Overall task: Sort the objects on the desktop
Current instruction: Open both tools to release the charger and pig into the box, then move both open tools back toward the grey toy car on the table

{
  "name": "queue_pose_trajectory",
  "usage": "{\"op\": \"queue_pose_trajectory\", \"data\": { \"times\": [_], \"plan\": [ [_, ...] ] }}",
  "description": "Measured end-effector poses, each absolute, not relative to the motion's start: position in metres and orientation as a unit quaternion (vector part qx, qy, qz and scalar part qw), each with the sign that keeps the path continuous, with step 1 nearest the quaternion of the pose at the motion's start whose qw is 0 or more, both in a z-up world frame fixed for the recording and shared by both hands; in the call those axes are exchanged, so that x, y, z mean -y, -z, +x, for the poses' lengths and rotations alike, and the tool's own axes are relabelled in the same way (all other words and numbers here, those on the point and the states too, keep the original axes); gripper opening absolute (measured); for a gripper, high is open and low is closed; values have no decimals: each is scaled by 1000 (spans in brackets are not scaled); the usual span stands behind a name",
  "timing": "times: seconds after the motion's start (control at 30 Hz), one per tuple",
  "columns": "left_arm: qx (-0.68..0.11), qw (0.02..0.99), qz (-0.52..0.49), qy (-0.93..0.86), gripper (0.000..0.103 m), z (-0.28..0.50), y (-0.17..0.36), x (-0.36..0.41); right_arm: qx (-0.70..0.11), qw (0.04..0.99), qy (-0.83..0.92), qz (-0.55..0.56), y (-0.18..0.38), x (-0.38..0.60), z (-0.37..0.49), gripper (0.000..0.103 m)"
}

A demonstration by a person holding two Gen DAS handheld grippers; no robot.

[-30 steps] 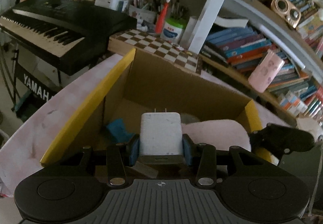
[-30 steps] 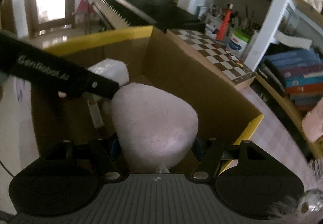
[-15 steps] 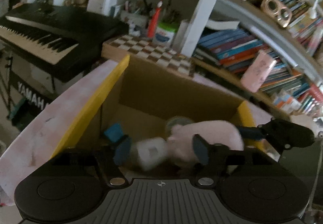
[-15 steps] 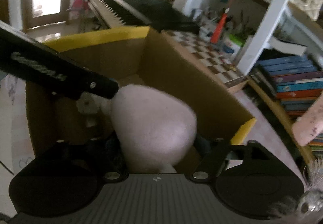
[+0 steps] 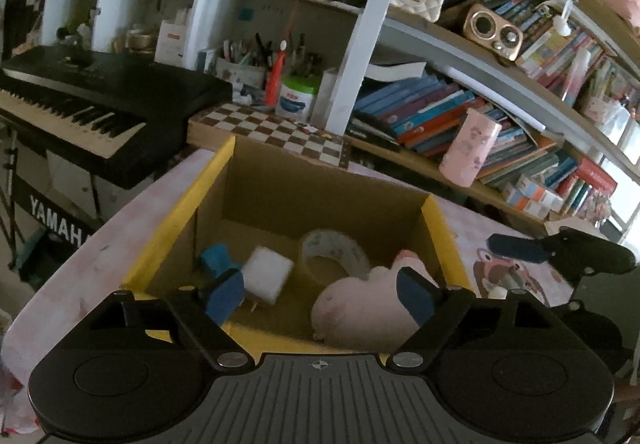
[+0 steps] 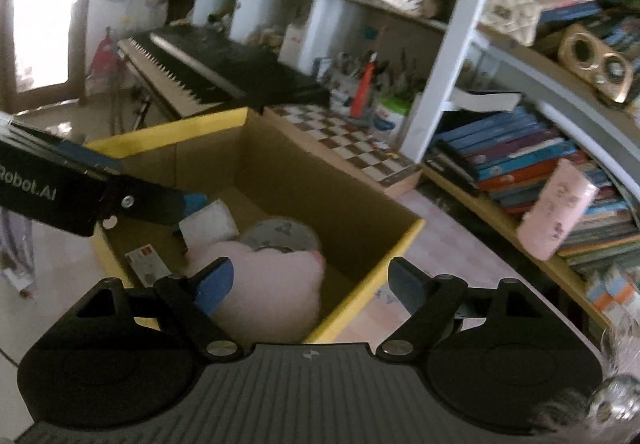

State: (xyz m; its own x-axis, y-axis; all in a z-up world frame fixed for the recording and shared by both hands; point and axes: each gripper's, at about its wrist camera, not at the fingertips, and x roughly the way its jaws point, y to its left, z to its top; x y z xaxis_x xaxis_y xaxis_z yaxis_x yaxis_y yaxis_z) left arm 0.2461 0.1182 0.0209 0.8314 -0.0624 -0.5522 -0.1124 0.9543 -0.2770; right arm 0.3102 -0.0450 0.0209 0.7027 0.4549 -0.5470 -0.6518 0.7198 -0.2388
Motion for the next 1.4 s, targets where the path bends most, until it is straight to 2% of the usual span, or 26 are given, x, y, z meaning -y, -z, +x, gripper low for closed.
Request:
{"op": "queue_pose_trajectory", "data": {
  "times": [0.4, 0.57, 1.1, 1.4],
  "plan": [
    [-278, 949, -148, -27, 87, 170, -32, -113, -216, 934, -241, -149, -33, 82, 246, 83],
    [-282, 947, -148, -36, 87, 138, -32, -113, -210, 943, -220, -133, -34, 93, 210, 87],
    [-300, 945, -125, -26, 87, 68, -20, -90, -251, 947, -174, -97, -11, 132, 118, 87],
    [-318, 942, -111, 5, 87, 54, -6, -68, -279, 947, -134, -79, 4, 156, 87, 87]
  ]
}}
